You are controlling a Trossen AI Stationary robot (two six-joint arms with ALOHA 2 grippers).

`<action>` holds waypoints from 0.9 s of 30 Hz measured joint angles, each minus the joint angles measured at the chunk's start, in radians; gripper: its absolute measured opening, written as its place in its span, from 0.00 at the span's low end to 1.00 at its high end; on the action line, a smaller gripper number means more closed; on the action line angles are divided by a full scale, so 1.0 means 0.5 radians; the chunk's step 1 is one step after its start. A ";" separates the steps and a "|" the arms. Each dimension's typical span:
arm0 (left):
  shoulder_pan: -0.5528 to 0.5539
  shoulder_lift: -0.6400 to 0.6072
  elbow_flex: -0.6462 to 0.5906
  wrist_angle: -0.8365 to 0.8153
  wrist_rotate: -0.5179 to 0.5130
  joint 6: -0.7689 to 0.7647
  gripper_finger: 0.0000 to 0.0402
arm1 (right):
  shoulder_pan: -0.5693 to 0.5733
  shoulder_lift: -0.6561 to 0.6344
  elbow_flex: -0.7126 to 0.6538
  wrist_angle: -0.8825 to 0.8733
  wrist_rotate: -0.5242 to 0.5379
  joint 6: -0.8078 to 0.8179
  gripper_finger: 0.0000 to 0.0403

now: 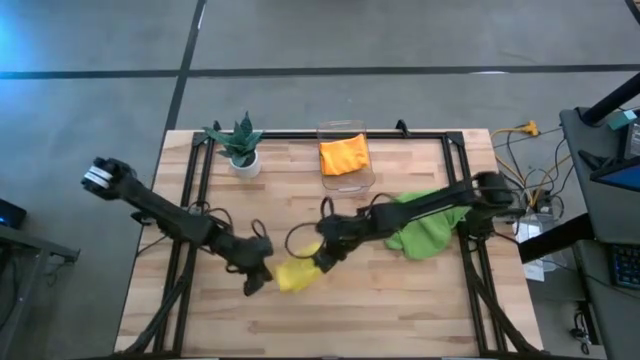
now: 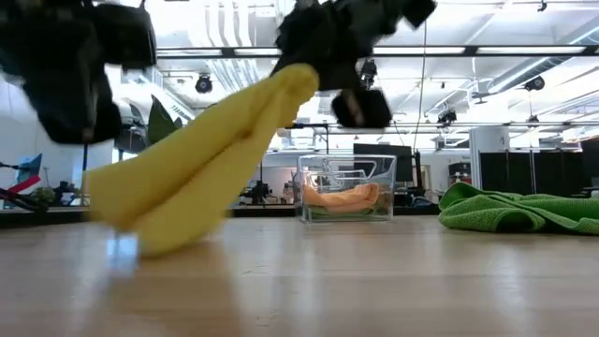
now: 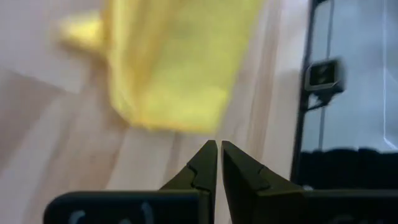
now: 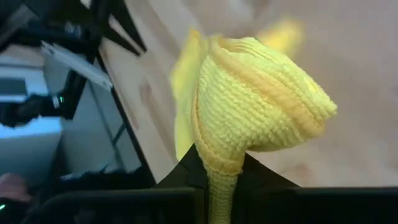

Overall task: Fold microfiber towels
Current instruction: Put the folded yellow towel into the transparent bin

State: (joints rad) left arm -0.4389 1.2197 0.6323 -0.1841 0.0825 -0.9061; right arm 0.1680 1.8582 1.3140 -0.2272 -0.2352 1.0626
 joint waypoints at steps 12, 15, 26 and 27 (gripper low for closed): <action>0.000 -0.587 -0.002 -0.355 -0.248 0.069 0.02 | -0.442 -0.707 0.004 -0.416 0.532 -0.056 0.03; 0.000 -0.612 -0.002 -0.352 -0.246 0.099 0.02 | -0.576 -0.807 0.004 -0.436 0.545 -0.056 0.03; 0.000 -0.470 -0.002 -0.328 -0.289 0.149 0.02 | -1.024 -0.773 0.005 -0.483 0.128 -0.297 0.03; 0.001 -0.442 -0.002 -0.320 -0.297 0.149 0.02 | -1.063 -0.748 0.005 -0.482 0.062 -0.329 0.03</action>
State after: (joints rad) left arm -0.4385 0.9987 0.6312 -0.3443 -0.0662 -0.8317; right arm -0.3634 1.4840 1.3163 -0.4683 -0.2041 0.8982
